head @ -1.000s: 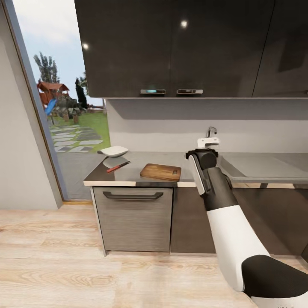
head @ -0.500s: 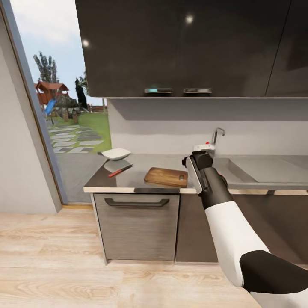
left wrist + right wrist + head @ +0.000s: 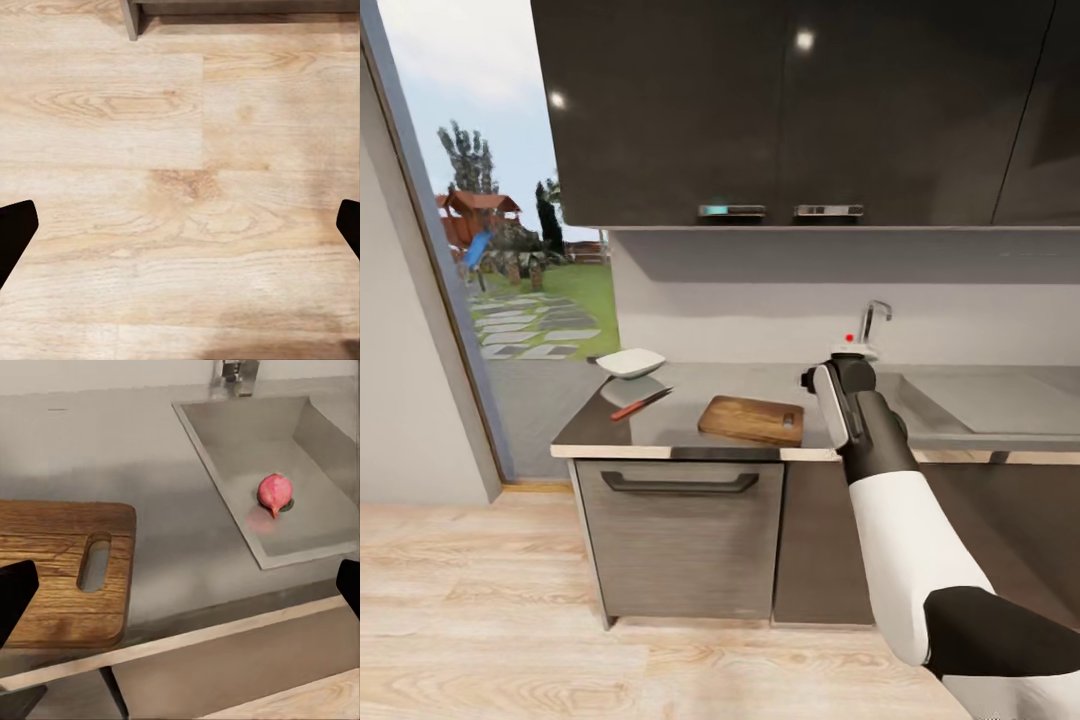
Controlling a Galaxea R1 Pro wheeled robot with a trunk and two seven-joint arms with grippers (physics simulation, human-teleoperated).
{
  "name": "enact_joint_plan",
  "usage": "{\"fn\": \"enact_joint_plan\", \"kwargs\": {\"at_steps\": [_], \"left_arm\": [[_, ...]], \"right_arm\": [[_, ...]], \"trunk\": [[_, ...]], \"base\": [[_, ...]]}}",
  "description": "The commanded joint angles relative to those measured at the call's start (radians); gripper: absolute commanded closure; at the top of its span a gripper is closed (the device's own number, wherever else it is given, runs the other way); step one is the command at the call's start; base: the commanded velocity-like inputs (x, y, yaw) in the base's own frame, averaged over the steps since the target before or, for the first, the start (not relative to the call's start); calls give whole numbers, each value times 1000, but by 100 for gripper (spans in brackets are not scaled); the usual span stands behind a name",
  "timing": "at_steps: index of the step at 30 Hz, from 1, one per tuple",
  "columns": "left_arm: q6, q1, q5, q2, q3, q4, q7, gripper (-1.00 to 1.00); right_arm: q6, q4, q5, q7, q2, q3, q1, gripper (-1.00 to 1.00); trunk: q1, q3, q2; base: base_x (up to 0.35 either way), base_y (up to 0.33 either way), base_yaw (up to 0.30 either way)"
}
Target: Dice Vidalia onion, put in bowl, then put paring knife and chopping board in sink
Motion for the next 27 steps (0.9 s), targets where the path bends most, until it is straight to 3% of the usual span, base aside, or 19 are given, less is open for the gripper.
{"fn": "enact_joint_plan", "kwargs": {"at_steps": [1, 9, 27], "left_arm": [[-2, 0, 0, 0, 1, -1, 0, -100], [-2, 0, 0, 0, 1, 1, 0, -100], [-2, 0, 0, 1, 1, 1, 0, -100]], "right_arm": [[2, -1, -7, -6, 0, -5, -1, -100], [1, 0, -7, -5, -3, -16, -1, -100], [5, 1, -6, -11, -1, -10, -1, -100]], "trunk": [[0, -1, 0], [0, -1, 0], [0, -1, 0]], "base": [[128, -52, 0], [177, -91, 0], [10, -3, 0]]}}
